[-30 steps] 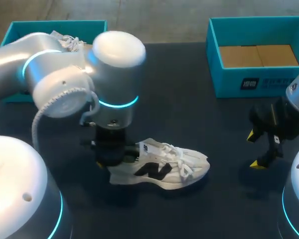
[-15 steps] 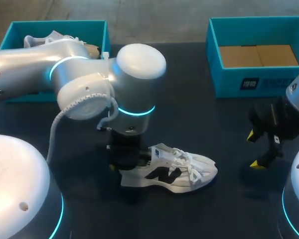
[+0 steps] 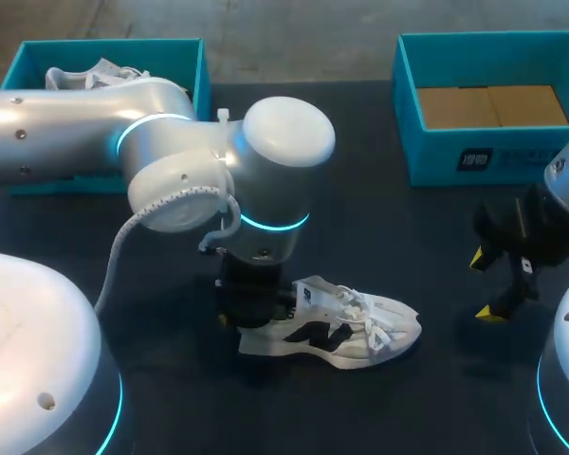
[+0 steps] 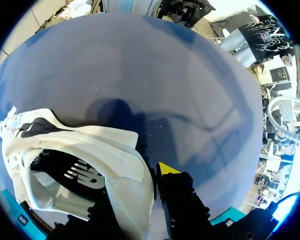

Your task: Take the shoe out of the shoebox, open the shoe tongue, remove and reinsert the insole, then place the shoe into the shoebox

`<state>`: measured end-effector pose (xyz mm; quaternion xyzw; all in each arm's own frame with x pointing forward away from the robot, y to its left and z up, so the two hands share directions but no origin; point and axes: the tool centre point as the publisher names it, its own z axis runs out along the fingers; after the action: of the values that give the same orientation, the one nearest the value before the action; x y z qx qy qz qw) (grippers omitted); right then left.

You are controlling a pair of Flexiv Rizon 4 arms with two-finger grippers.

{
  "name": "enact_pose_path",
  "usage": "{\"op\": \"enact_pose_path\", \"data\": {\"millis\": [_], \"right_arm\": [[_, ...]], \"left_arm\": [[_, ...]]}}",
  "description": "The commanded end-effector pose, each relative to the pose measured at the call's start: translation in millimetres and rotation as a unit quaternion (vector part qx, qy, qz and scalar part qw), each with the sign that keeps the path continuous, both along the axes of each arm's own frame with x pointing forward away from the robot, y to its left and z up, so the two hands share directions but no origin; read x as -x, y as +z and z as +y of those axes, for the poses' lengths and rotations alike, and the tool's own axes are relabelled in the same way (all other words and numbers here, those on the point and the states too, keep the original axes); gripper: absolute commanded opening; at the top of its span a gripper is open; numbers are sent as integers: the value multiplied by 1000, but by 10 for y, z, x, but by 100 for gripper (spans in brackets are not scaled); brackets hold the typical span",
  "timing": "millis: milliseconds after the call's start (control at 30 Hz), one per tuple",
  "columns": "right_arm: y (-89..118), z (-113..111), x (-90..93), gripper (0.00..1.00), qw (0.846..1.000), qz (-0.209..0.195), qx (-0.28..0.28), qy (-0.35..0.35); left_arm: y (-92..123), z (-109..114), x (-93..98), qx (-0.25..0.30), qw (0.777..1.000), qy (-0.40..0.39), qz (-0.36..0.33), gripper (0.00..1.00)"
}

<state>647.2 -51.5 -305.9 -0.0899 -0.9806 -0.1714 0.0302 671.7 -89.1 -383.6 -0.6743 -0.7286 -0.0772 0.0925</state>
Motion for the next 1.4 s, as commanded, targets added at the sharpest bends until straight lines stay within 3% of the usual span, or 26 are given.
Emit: {"op": "enact_pose_path", "data": {"millis": [33,867,1033,1233,1400], "right_arm": [[4,-2,18,100,1000,-1,0,0],[4,-2,18,100,1000,-1,0,0],[4,-2,18,100,1000,-1,0,0],[4,-2,18,100,1000,-1,0,0],[4,-2,18,100,1000,-1,0,0]], "left_arm": [[-35,-22,-22,-1,1000,0,1,0],[-66,76,15,24,1000,1,-2,0],[-62,81,12,29,1000,0,-4,17],[-58,98,6,35,999,-2,-4,0],[-31,126,-7,43,999,-2,-2,0]]}}
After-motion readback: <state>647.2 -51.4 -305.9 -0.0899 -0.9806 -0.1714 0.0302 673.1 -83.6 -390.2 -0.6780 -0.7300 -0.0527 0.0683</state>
